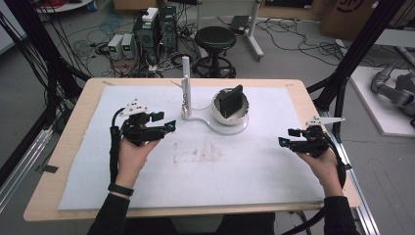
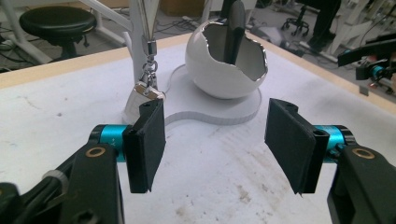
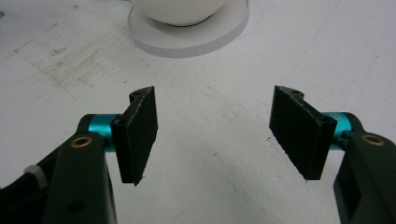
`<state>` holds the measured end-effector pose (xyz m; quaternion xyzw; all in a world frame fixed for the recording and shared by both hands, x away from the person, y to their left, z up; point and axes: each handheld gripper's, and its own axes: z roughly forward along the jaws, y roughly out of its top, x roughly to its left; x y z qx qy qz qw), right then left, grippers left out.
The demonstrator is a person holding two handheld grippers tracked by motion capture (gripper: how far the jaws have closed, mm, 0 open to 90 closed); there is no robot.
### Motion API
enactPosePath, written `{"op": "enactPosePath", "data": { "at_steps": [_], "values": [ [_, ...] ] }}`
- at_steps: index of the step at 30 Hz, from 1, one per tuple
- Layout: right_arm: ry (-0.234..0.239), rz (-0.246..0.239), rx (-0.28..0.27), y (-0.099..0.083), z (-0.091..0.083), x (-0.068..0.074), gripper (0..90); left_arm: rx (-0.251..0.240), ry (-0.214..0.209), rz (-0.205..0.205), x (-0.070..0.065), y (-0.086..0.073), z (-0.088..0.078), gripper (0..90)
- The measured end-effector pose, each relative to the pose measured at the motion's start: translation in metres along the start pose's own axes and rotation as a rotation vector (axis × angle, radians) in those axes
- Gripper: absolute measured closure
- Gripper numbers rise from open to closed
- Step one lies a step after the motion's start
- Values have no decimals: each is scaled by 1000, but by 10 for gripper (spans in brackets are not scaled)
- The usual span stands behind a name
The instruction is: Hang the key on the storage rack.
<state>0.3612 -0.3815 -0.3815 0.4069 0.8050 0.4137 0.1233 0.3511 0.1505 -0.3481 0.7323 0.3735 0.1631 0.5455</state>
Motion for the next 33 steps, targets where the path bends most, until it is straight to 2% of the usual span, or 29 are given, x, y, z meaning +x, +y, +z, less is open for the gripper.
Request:
{"op": "enactPosePath", "data": {
  "at_steps": [9,13,33],
  "values": [
    [0,-3,6,1,1,1,331,5,23,9,6,-2,-10,375],
    [-4,0,9,0,1,1,330,3,28,-1,8,-3,-13,369],
    [-6,9,12,-1,2,-1,307,24,11,0,10,-4,-11,343]
  ]
}}
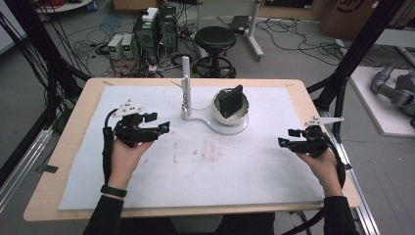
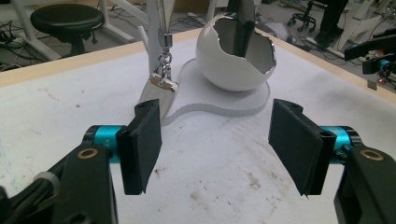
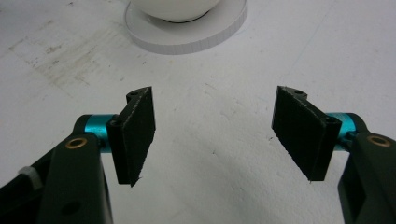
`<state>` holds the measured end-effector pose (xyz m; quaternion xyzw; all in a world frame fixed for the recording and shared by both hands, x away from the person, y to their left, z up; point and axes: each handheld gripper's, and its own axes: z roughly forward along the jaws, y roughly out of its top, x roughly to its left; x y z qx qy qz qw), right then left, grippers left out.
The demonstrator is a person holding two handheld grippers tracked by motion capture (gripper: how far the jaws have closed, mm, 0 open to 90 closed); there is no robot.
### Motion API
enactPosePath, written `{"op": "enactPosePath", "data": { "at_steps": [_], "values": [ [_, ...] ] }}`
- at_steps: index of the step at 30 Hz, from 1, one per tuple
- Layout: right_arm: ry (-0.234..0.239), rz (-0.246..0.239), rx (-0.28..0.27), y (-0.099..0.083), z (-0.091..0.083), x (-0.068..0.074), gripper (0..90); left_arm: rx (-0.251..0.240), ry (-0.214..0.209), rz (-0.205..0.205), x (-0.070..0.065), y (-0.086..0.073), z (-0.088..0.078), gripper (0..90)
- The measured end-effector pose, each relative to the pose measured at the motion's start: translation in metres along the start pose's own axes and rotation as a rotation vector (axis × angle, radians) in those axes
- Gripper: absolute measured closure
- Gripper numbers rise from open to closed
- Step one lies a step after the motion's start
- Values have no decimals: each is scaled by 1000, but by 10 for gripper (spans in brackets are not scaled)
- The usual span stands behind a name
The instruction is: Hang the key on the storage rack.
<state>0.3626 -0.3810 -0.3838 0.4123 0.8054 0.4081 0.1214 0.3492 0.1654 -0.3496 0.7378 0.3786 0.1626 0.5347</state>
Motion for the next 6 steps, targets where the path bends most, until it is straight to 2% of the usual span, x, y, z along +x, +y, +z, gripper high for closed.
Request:
{"op": "enactPosePath", "data": {
  "at_steps": [6],
  "values": [
    [0,5,0,-1,0,-1,296,8,-2,-3,1,-1,2,335]
  ]
}}
